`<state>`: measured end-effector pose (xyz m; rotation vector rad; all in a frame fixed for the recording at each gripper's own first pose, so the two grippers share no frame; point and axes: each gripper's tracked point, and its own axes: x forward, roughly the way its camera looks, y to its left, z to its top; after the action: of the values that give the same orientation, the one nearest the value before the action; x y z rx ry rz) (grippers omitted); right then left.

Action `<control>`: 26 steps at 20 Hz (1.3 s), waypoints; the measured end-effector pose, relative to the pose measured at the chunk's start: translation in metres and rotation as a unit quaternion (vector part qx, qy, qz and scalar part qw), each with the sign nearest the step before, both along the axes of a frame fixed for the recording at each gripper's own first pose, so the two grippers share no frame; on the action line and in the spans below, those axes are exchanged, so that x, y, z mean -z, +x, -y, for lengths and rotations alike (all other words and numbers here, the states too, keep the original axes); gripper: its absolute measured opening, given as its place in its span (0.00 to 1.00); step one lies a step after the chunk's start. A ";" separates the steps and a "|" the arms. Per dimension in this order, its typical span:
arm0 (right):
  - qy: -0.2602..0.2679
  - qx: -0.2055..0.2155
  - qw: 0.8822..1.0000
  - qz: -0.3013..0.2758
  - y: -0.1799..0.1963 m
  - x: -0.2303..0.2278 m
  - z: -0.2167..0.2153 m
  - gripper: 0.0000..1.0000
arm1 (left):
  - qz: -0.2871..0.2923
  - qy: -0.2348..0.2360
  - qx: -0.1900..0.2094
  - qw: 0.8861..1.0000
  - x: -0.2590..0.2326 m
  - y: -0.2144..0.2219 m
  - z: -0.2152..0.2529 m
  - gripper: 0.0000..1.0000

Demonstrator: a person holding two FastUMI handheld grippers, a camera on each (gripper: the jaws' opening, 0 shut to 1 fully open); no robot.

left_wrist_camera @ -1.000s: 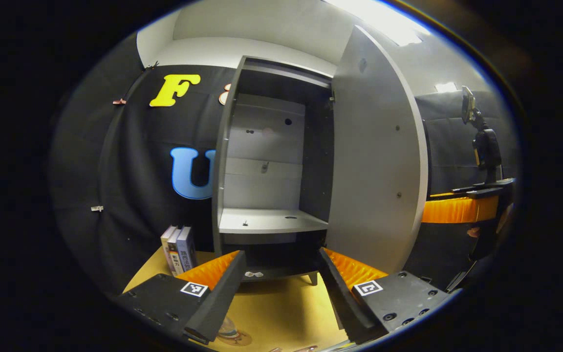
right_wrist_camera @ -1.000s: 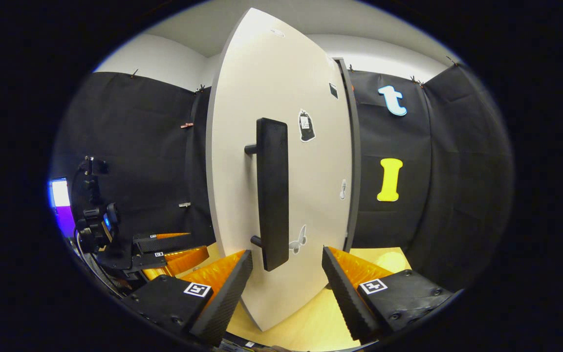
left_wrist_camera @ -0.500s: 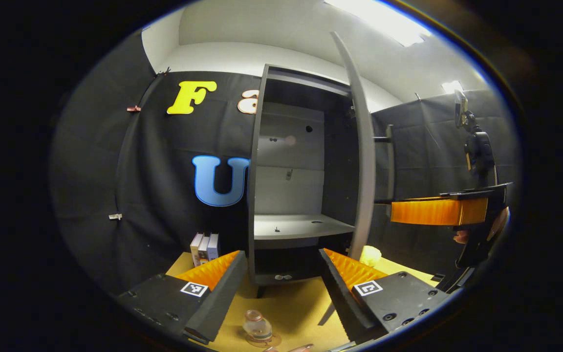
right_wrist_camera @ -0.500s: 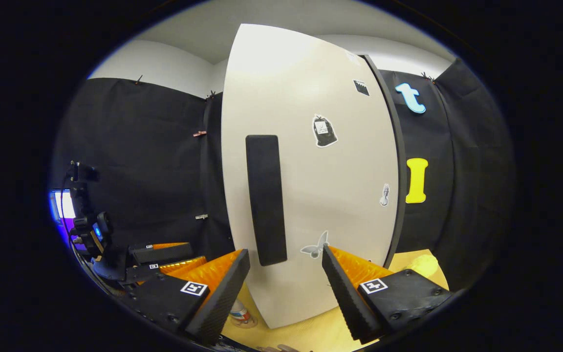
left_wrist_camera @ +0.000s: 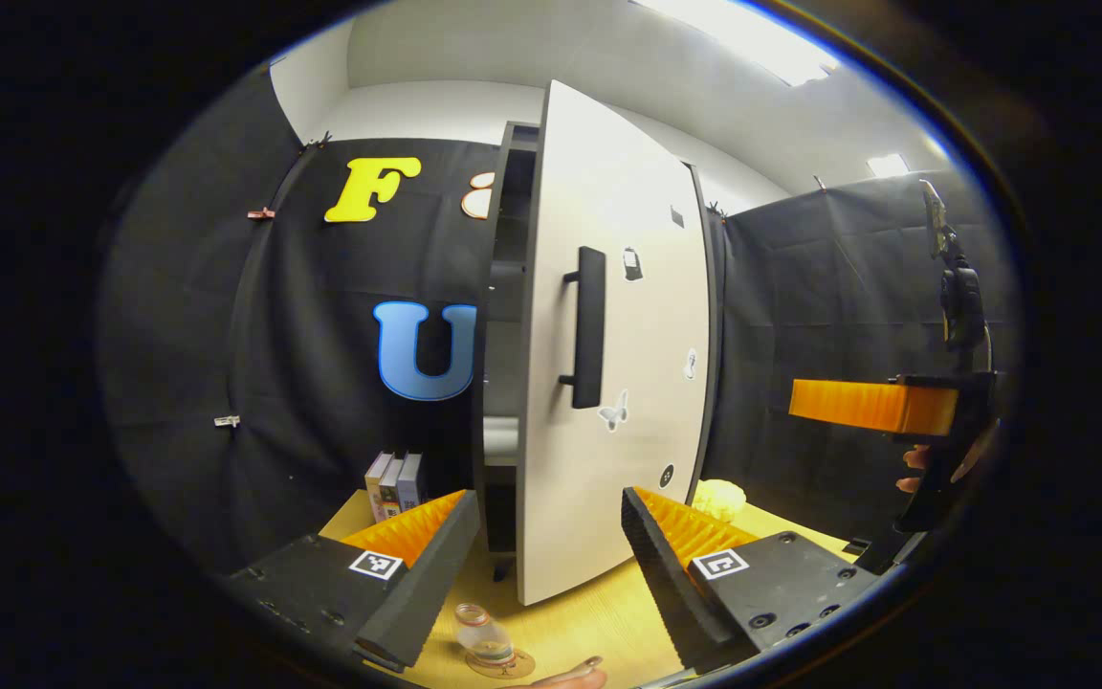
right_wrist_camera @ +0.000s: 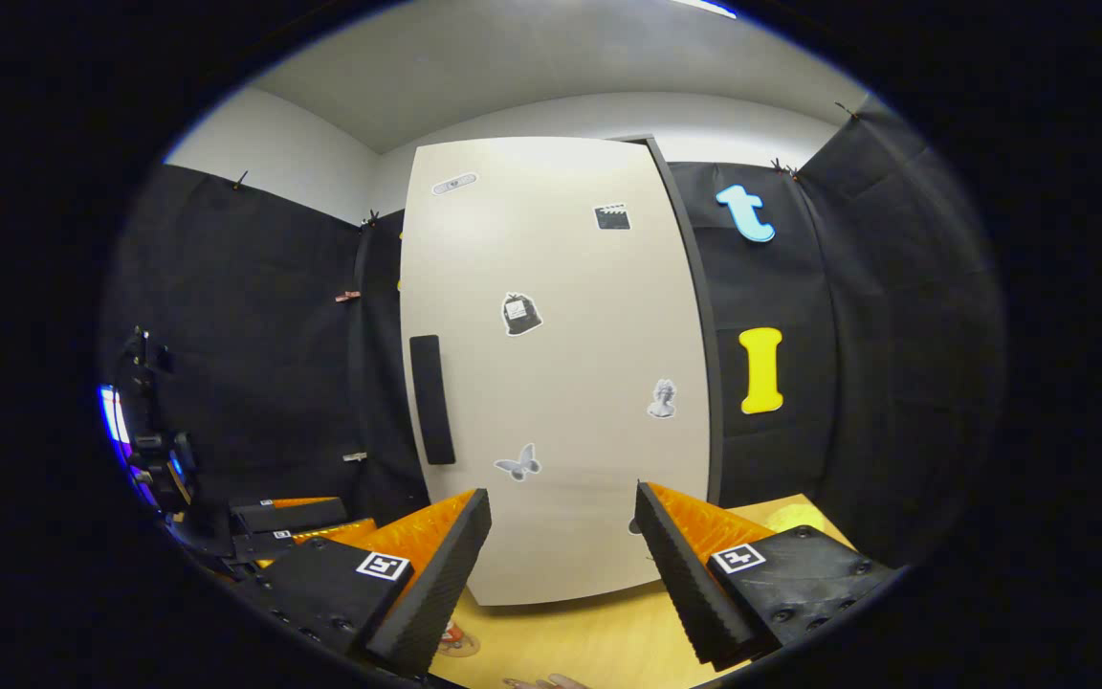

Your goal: Open the cabinet door with the right hand, grasp the bottle in the cabinet with the left hand and place it on the coaster, then close the cabinet door with the right hand.

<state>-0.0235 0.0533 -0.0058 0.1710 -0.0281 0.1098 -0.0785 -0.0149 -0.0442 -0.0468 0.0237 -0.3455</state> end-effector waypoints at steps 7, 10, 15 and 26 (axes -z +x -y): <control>-0.009 -0.013 1.000 0.011 -0.010 0.003 -0.005 0.98 | 0.018 0.007 0.001 1.000 -0.017 -0.003 0.022 0.94; -0.009 -0.007 1.000 0.015 -0.014 -0.002 0.003 0.98 | 0.022 0.008 0.006 1.000 -0.020 -0.006 0.032 0.94; -0.014 0.000 1.000 0.021 -0.013 -0.004 0.014 0.98 | 0.020 -0.002 0.009 1.000 -0.022 -0.007 0.038 0.94; -0.032 0.006 0.999 0.017 -0.010 -0.005 0.019 0.98 | 0.012 -0.007 0.014 1.000 -0.018 -0.007 0.039 0.94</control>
<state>-0.0334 0.0340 -0.0012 0.1055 -0.0596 0.1021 -0.0853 -0.0542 -0.0259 -0.0553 -0.0020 -0.3747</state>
